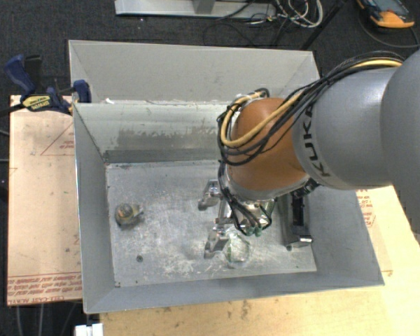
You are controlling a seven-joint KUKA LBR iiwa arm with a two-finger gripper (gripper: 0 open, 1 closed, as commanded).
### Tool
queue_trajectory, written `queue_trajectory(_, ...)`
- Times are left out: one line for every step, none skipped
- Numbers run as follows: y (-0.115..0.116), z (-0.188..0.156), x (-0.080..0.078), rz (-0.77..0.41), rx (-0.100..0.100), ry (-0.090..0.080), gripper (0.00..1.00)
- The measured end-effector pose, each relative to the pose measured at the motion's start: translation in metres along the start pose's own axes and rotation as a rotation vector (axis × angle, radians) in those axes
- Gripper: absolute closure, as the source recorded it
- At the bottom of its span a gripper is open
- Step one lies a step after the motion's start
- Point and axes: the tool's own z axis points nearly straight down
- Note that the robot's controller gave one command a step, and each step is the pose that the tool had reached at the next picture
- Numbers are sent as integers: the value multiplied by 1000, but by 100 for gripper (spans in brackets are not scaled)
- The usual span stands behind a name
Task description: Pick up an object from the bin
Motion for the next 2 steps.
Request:
queue_trajectory(0, -4, -2, 2, -1, -7, 0)
queue_trajectory(-22, -7, -8, -126, -2, -7, 0)
